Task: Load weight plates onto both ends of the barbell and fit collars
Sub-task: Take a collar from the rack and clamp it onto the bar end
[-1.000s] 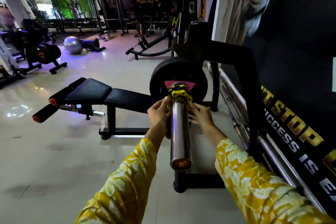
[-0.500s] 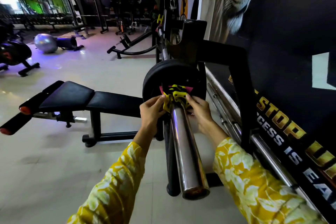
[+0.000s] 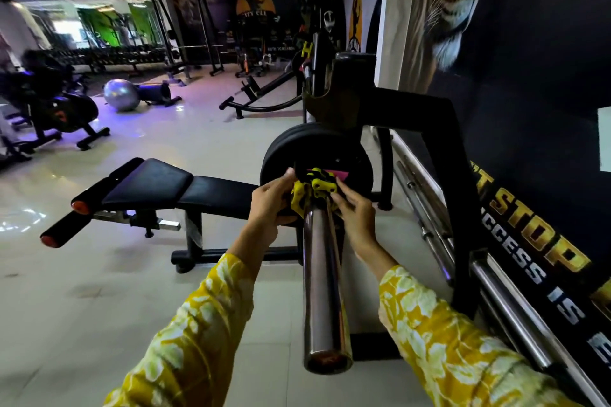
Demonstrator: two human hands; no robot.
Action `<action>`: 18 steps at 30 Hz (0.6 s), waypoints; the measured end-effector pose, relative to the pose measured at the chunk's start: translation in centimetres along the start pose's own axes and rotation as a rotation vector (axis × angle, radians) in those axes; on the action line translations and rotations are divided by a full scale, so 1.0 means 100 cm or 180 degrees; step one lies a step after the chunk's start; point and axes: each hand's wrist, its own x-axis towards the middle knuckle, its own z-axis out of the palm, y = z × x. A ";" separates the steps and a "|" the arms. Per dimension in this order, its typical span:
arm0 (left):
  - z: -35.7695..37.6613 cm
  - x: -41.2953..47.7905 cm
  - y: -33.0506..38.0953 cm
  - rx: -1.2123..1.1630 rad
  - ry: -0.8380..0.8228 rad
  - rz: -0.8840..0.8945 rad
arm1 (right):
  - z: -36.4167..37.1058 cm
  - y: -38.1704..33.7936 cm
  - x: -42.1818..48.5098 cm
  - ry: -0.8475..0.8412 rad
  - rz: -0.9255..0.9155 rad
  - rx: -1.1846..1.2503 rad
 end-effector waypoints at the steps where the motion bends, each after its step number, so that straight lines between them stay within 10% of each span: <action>1: -0.001 0.001 0.002 -0.0098 -0.0039 -0.0278 | 0.000 0.000 -0.001 0.0038 -0.0012 -0.0023; 18: 0.005 0.009 0.009 -0.0219 0.0283 -0.0779 | -0.008 -0.017 0.001 0.0017 0.1201 0.1205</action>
